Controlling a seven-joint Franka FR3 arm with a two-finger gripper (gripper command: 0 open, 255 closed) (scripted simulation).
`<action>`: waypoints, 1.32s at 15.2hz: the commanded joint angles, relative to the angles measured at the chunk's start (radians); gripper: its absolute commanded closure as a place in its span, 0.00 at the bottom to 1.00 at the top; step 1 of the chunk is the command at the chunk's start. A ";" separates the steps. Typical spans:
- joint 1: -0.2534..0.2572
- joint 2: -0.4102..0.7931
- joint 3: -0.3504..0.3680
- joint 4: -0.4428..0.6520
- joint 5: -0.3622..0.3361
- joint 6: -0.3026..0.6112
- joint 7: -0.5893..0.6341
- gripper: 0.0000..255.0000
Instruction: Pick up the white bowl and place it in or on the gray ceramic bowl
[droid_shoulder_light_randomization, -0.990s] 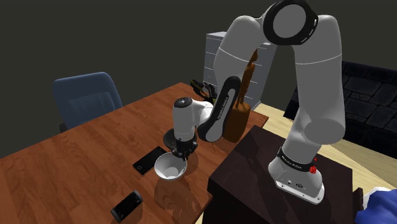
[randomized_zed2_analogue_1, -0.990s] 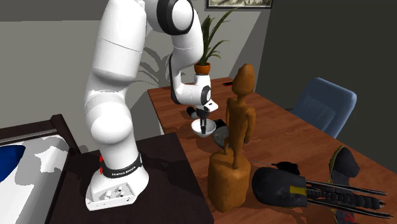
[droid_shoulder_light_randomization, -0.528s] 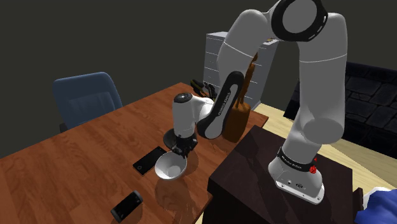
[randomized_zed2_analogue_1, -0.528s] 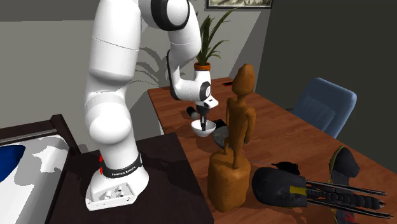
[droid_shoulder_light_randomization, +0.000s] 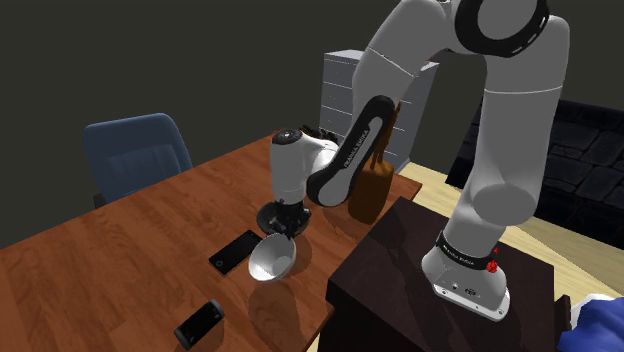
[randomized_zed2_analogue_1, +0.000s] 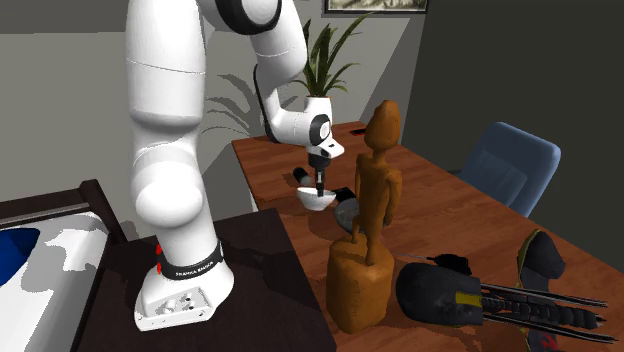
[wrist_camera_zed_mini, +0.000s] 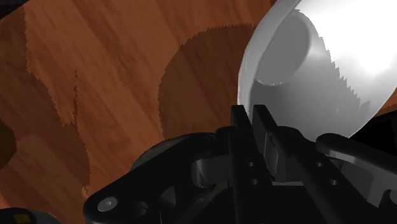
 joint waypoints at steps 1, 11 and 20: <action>-0.013 -0.032 0.017 -0.009 0.032 -0.020 -0.025 1.00; -0.043 -0.177 0.071 -0.011 0.181 -0.141 -0.137 1.00; -0.098 -0.263 0.028 0.013 0.257 -0.233 -0.303 1.00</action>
